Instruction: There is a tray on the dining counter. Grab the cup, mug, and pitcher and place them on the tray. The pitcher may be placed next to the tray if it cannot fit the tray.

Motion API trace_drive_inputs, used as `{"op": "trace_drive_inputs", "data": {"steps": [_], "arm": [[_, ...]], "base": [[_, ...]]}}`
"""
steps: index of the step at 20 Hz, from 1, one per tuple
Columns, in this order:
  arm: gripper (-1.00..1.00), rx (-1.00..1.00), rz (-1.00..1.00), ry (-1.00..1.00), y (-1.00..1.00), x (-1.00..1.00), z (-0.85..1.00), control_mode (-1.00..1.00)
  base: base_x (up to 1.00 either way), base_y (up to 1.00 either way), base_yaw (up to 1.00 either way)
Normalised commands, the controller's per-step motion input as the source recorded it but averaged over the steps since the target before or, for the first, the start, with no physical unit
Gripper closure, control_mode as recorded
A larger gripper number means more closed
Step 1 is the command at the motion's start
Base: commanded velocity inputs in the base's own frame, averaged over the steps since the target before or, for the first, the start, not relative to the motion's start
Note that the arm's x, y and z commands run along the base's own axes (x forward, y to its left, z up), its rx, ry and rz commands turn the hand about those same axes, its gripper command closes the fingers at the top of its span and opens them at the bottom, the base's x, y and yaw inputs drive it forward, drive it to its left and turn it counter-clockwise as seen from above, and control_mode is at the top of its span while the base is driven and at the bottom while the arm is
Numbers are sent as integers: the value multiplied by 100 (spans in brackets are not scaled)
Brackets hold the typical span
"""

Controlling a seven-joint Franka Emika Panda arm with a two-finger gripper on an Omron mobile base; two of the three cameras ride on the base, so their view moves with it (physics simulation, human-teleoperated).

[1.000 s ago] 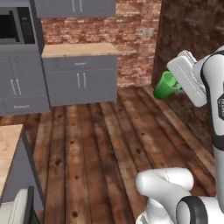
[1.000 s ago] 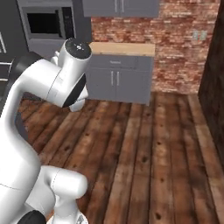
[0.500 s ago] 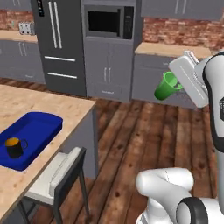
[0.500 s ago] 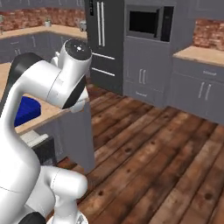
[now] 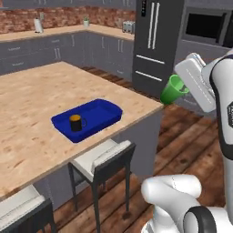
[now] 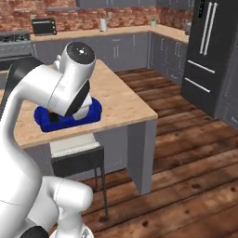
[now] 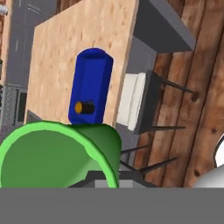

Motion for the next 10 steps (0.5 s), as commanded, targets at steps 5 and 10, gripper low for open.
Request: {"op": "trace_drive_inputs", "data": {"steps": [5,10], "arm": [[100,0,0,0,0,0,0,100],[100,0,0,0,0,0,0,100]], "base": [[57,-46,67],[72,-34,62]]}}
